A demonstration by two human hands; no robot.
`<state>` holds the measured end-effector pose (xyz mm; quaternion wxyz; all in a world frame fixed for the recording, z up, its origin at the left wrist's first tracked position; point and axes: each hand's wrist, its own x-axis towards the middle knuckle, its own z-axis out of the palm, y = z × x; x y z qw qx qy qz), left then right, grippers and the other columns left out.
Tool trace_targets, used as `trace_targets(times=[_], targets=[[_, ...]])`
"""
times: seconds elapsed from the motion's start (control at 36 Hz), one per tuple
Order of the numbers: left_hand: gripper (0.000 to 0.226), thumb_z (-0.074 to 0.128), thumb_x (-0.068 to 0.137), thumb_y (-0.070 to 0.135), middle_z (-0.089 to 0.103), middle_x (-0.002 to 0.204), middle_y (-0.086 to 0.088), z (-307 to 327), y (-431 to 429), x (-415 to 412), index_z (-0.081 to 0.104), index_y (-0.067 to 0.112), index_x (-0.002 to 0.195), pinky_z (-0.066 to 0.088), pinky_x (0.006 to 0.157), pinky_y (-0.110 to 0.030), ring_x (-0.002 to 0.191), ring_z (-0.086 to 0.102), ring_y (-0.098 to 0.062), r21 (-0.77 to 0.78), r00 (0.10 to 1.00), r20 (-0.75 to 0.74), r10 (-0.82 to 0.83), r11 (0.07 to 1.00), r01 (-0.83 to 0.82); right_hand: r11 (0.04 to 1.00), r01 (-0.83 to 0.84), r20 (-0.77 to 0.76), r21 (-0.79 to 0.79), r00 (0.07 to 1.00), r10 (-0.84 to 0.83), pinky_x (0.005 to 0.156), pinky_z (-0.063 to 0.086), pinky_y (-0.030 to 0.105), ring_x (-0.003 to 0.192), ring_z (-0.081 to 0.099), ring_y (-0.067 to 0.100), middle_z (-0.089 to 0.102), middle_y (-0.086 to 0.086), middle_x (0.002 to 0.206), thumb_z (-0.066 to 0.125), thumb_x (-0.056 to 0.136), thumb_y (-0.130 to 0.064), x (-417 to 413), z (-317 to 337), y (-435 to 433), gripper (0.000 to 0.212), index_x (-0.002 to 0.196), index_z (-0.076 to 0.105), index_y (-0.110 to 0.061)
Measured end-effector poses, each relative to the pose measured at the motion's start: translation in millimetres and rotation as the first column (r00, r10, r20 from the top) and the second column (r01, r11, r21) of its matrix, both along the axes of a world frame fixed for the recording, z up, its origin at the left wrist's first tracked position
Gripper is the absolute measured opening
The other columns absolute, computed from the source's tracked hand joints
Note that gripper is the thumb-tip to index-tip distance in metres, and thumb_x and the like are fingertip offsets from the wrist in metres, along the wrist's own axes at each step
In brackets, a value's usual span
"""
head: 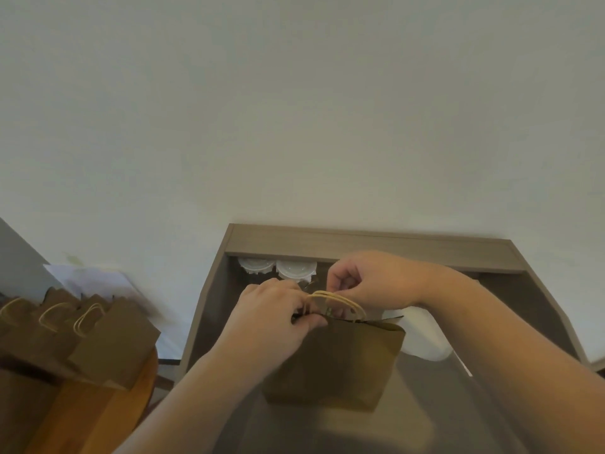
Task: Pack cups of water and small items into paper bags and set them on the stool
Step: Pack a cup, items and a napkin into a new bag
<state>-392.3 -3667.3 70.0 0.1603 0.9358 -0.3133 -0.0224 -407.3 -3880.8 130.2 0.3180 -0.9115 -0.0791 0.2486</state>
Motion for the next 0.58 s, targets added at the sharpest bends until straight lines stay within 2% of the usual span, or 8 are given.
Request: trace_targets(times=[0.08,0.22,0.33,0.42,0.58], targets=[[0.038,0.049,0.095,0.07,0.057,0.091,0.02,-4,0,-4,0.073,0.045,0.109,0.042,0.098,-0.033,0.094,0.05,-0.003,-0.011,0.998,0.058,-0.018,1.0,0.019,1.0,-0.009,0.017,-0.027,1.0,0.01,0.092,0.061,0.04,0.084,0.076,0.008,0.08,-0.011,0.088,0.071,0.098,-0.044,-3,4,3,0.017,0.095,0.075,-0.027],[0.042,0.042,0.097,0.069,0.059,0.088,0.021,-11,1,-6,0.072,0.039,0.099,0.045,0.095,-0.032,0.089,0.054,-0.002,-0.057,0.987,0.15,-0.06,0.996,0.069,0.995,0.002,0.066,-0.096,0.998,0.004,0.083,0.063,0.045,0.082,0.073,0.015,0.078,-0.009,0.085,0.07,0.098,-0.049,-7,2,6,0.018,0.09,0.073,-0.032],[0.043,0.039,0.099,0.066,0.059,0.083,0.021,-15,5,-4,0.07,0.037,0.09,0.05,0.087,-0.031,0.078,0.057,-0.003,-0.071,0.969,0.218,-0.113,0.989,0.131,0.993,0.027,0.105,-0.118,0.994,-0.014,0.082,0.064,0.044,0.08,0.072,0.011,0.076,-0.013,0.084,0.07,0.098,-0.045,-12,1,7,0.014,0.088,0.072,-0.035],[0.035,0.048,0.1,0.061,0.059,0.081,0.022,-20,7,-3,0.07,0.037,0.087,0.052,0.079,-0.031,0.072,0.054,-0.002,-0.1,0.948,0.288,-0.135,0.98,0.17,0.992,0.037,0.112,-0.117,0.993,-0.023,0.082,0.064,0.043,0.081,0.072,0.012,0.075,-0.013,0.084,0.07,0.098,-0.046,-14,-1,8,0.014,0.089,0.073,-0.035],[0.033,0.051,0.102,0.058,0.064,0.085,0.021,-22,10,0,0.074,0.037,0.093,0.051,0.076,-0.028,0.073,0.057,-0.002,-0.115,0.921,0.341,-0.188,0.964,0.239,0.994,0.061,0.138,-0.089,0.989,-0.049,0.081,0.063,0.035,0.081,0.072,0.008,0.076,-0.013,0.085,0.071,0.097,-0.044,-19,0,9,0.014,0.088,0.072,-0.033]])
